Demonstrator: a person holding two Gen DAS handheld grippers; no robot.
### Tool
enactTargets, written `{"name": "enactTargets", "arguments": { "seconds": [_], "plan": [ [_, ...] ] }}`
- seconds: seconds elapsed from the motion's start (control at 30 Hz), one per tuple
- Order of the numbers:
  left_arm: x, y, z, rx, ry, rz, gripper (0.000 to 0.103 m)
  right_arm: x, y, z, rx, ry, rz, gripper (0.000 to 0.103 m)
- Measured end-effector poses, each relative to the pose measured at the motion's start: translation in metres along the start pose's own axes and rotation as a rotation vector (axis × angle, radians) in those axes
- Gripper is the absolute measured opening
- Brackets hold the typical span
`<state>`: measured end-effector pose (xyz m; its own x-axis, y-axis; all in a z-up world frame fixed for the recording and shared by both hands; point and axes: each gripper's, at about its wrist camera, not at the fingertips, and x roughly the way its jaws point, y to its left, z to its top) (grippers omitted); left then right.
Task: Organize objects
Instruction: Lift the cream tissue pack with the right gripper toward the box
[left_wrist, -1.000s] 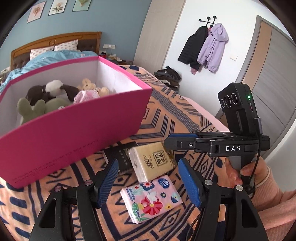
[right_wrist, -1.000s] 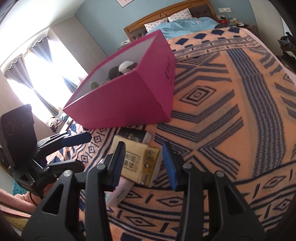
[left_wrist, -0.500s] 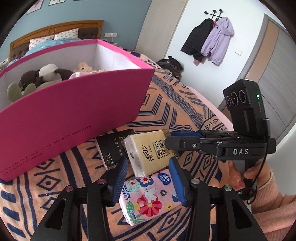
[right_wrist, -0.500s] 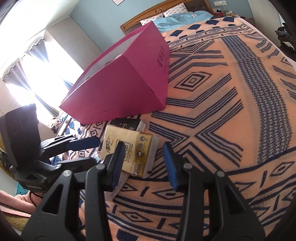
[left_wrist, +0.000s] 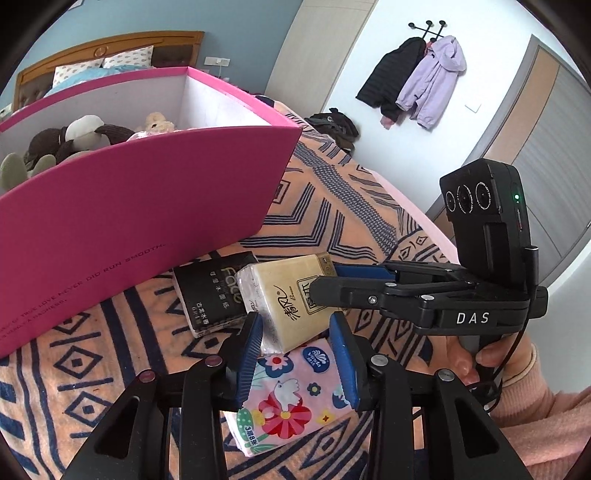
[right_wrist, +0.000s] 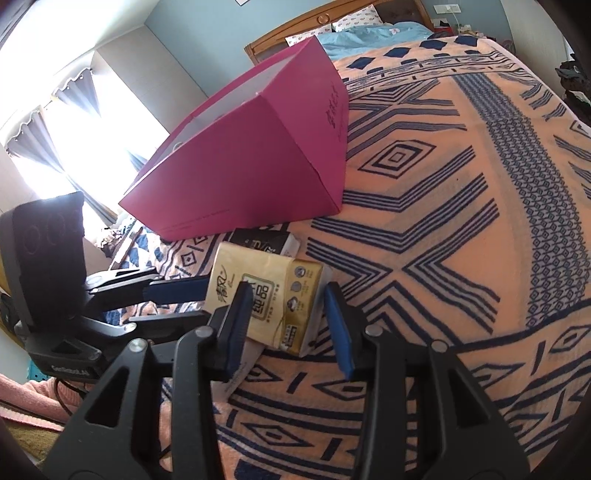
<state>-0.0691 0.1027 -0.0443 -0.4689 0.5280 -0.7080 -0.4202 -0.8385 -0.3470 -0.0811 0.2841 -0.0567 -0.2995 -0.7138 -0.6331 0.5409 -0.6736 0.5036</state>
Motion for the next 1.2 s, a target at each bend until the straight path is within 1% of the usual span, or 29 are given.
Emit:
{"name": "enactTargets", "arguments": {
  "seconds": [0.3, 0.67, 0.9, 1.2],
  "plan": [
    [-0.015, -0.005, 0.002, 0.022, -0.037, -0.006, 0.038, -0.008, 0.015, 0.004, -0.047, -0.025, -0.025, 0.043],
    [-0.038, -0.008, 0.008, 0.043, -0.095, -0.005, 0.038, -0.023, 0.038, 0.014, -0.111, -0.074, -0.034, 0.043],
    [-0.054, -0.006, 0.014, 0.051, -0.139, 0.007, 0.038, -0.029, 0.054, 0.023, -0.153, -0.094, -0.031, 0.043],
    [-0.062, -0.003, 0.021, 0.06, -0.168, 0.032, 0.038, -0.033, 0.066, 0.034, -0.19, -0.121, -0.018, 0.043]
  ]
}}
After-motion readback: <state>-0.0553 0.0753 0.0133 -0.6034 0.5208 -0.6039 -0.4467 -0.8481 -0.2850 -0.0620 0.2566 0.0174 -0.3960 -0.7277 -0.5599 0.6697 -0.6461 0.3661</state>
